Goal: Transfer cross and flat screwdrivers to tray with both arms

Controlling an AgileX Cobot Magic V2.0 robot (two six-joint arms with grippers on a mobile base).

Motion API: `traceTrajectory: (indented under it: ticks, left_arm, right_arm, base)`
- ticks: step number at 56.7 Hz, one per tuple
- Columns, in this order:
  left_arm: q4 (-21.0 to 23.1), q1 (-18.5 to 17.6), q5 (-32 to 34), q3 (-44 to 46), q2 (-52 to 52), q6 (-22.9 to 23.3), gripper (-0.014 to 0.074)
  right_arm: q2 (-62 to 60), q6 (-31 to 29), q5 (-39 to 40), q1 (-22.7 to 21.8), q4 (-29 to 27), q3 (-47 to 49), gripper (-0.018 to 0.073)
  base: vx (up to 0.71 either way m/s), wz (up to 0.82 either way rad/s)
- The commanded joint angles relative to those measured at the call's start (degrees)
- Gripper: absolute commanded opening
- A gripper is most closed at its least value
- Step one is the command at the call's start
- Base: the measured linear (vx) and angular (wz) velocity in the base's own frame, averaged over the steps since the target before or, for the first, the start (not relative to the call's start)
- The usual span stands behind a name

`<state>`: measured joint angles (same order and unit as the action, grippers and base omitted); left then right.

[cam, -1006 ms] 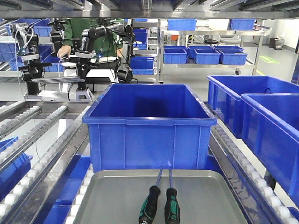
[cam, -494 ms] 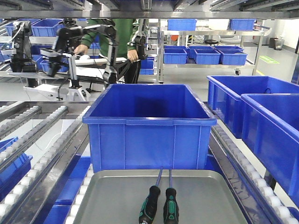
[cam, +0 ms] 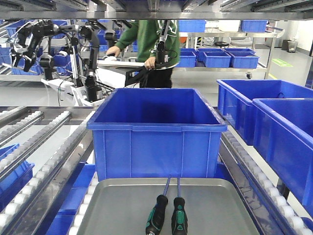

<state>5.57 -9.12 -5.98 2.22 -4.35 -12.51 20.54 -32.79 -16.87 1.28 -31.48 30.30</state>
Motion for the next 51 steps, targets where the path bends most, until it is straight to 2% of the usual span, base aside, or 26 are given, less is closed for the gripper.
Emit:
traceTrajectory:
  ticks: [1,4,7,14,51]
  left_arm:
    - [0.1,2.2,5.2,-3.6,5.6,3.1,-0.0001]
    - [0.0,2.7,6.0,-5.7,6.1,5.7,-0.0001]
    - [-1.3,2.7,1.4,-5.4,5.2,7.1,-0.0001]
    - [-2.5,2.6,0.1,-5.5,6.0,7.2,-0.0001]
    - [-2.5,2.6,0.0,-5.5,5.9,7.2,-0.0001]
  right_arm:
    - [0.6,0.0,4.3,-0.2,-0.6,1.6,-0.0008]
    - [0.6,0.0,4.3,-0.2,-0.6,1.6,-0.0008]
    - [0.4,0.0,4.1,-0.2,-0.6,1.6,-0.0008]
    - [0.6,0.0,3.8,-0.2,-0.6,1.6,-0.0008]
    - [0.6,0.0,3.6,-0.2,-0.6,1.6,-0.0008]
  base:
    - [0.0,0.0]
    - [0.0,0.0]
    - [0.0,0.0]
    - [0.0,0.0]
    - [0.0,0.0]
